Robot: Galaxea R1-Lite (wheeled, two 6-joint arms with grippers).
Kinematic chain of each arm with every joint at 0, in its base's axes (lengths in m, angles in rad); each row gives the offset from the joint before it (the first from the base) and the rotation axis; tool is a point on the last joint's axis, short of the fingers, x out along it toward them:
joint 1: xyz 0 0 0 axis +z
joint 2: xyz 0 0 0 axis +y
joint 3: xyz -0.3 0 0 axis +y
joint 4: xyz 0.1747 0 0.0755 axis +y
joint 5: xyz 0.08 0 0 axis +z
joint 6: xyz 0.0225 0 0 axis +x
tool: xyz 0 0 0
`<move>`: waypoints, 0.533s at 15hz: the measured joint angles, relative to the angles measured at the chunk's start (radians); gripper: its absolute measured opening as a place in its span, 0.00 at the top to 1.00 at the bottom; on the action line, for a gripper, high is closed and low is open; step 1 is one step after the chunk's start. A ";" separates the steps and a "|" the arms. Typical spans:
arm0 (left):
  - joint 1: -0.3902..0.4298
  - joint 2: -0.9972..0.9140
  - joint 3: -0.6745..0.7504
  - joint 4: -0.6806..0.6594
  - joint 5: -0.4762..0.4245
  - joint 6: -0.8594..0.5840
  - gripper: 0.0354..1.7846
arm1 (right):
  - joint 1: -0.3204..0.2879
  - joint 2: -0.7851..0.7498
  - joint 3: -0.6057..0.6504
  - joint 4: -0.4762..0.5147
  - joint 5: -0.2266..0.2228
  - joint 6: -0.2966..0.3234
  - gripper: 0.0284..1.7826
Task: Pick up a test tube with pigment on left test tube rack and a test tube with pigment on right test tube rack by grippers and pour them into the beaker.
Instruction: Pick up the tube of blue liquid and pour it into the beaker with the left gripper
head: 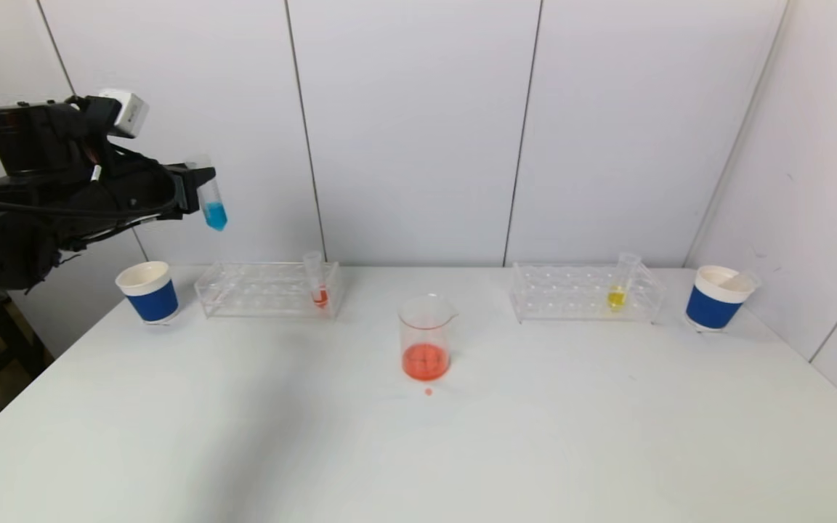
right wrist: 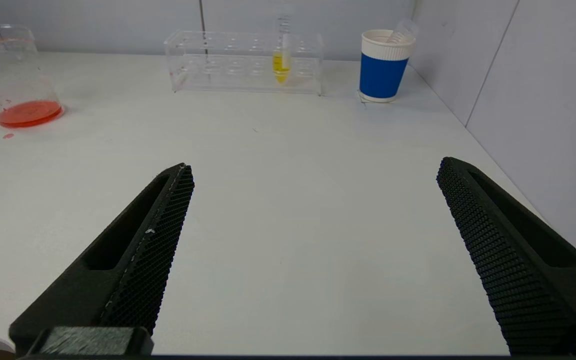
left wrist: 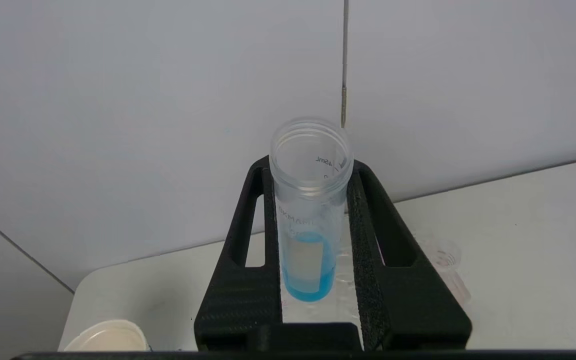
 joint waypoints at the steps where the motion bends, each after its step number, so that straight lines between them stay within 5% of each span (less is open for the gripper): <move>1: -0.012 -0.016 -0.007 0.033 0.000 0.000 0.78 | 0.000 0.000 0.000 0.000 0.000 0.000 0.01; 8: -0.104 -0.094 -0.034 0.139 0.001 0.019 0.78 | 0.000 0.000 0.000 0.000 0.000 0.000 0.01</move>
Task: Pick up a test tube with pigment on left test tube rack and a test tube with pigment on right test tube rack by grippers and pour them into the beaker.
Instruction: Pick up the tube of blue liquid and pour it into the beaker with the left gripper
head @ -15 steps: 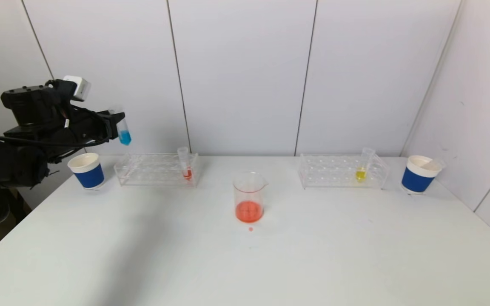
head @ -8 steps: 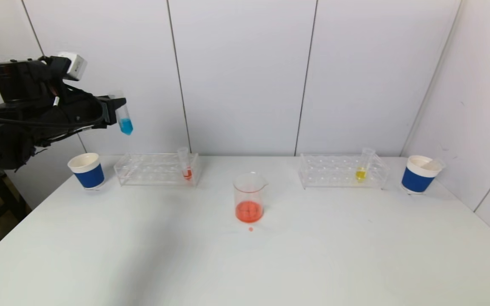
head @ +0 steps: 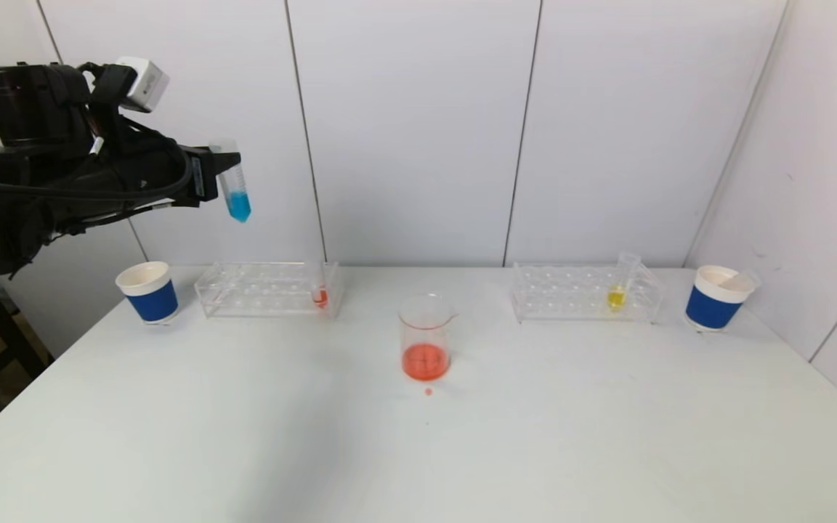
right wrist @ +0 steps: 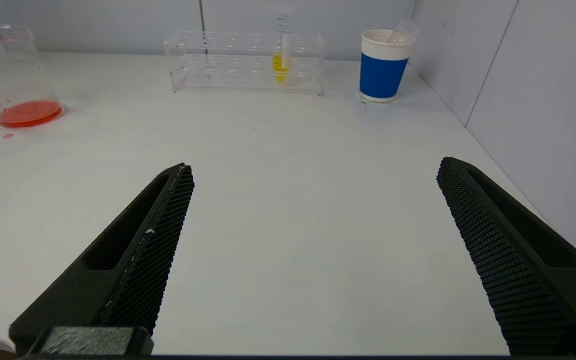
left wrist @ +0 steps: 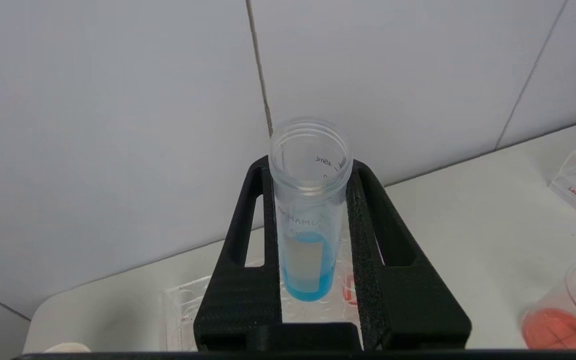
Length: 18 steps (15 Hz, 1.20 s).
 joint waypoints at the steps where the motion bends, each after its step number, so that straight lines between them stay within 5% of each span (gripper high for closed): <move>1: -0.013 -0.007 0.000 0.015 0.002 0.024 0.78 | 0.000 0.000 0.000 0.000 0.000 0.000 0.01; 18: -0.300 -0.037 0.051 0.100 0.150 0.421 0.78 | 0.000 0.000 0.000 0.000 0.000 0.000 0.01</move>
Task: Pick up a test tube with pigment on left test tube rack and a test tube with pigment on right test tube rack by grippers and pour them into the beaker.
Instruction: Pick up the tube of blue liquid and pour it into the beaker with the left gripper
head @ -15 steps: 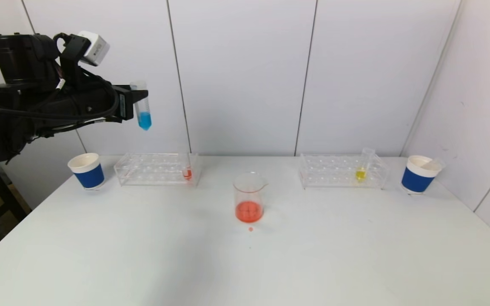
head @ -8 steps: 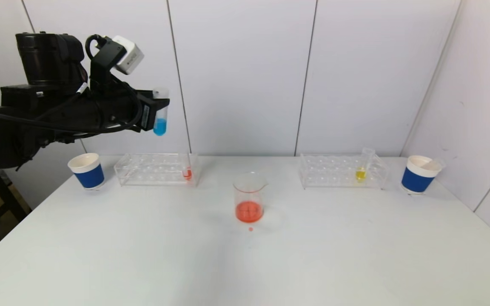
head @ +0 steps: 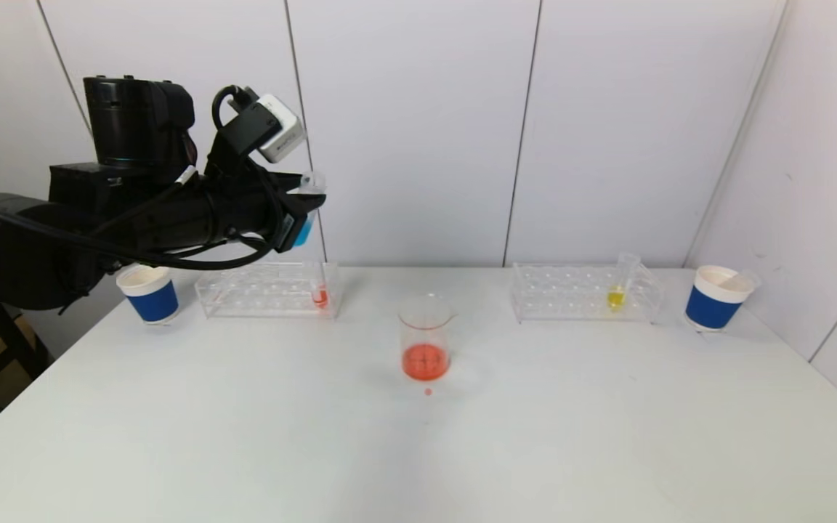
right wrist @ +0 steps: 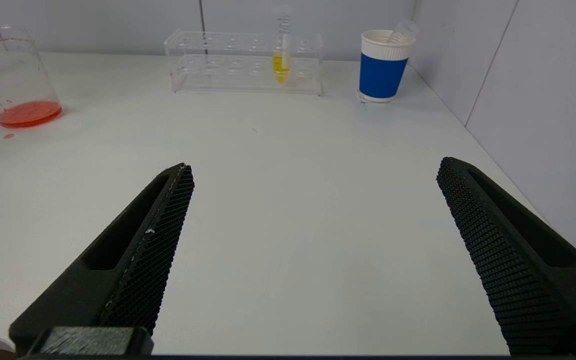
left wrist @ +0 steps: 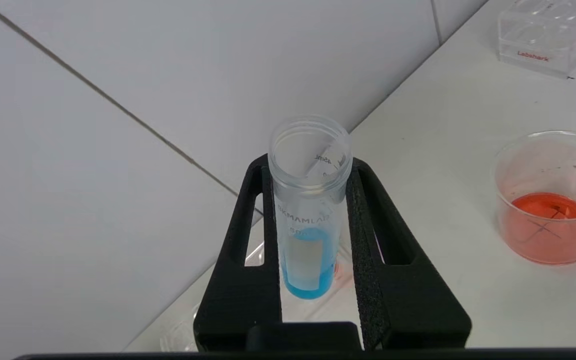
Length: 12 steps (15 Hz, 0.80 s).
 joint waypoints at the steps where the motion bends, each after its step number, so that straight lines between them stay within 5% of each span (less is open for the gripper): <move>1: -0.007 0.004 0.001 0.000 0.000 0.002 0.78 | 0.000 0.000 0.000 0.000 0.000 0.000 0.01; 12: -0.036 0.112 -0.008 -0.061 -0.048 0.173 0.78 | 0.000 0.000 0.000 0.000 0.000 0.000 0.01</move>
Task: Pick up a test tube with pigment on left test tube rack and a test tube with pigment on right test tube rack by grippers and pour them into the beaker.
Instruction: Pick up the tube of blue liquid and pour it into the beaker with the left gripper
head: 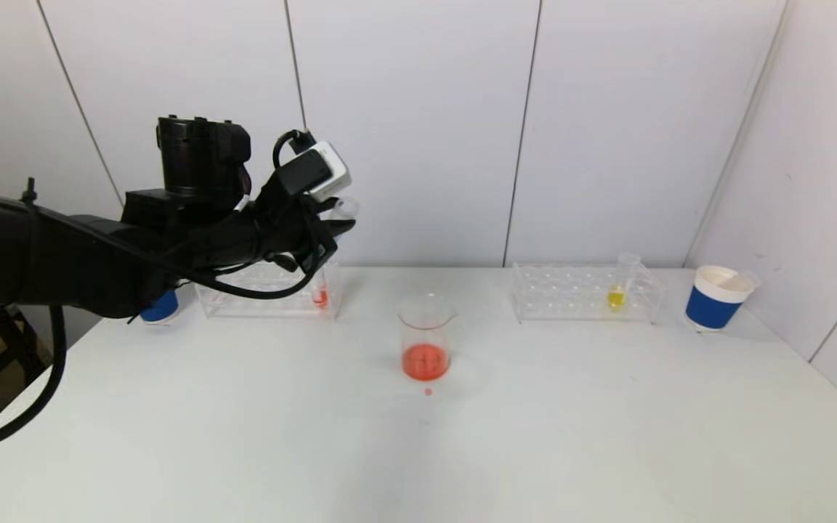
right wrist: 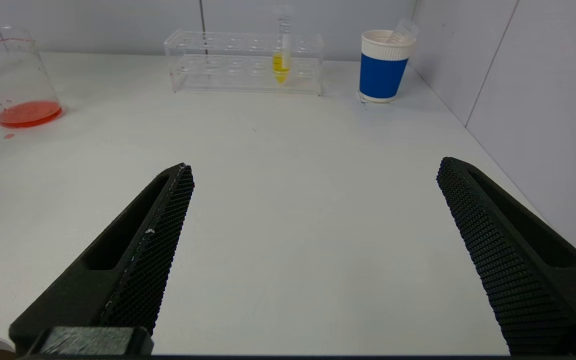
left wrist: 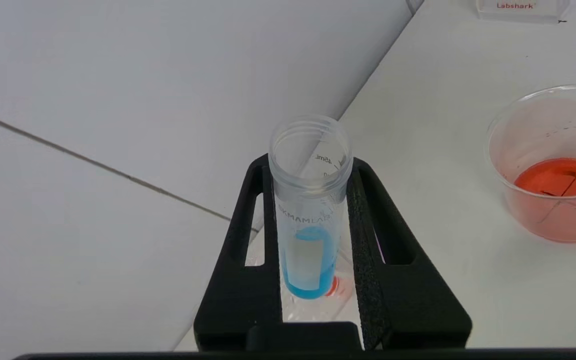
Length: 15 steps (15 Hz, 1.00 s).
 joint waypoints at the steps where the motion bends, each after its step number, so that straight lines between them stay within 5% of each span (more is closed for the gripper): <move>1: -0.006 0.017 -0.001 -0.035 -0.004 0.026 0.78 | 0.000 0.000 0.000 0.000 0.000 0.000 0.01; 6: -0.026 0.101 -0.014 -0.162 -0.006 0.082 0.78 | 0.000 0.000 0.000 0.000 0.000 0.000 0.01; 15: -0.037 0.145 -0.021 -0.173 -0.007 0.295 0.78 | 0.000 0.000 0.000 0.000 0.000 0.000 0.01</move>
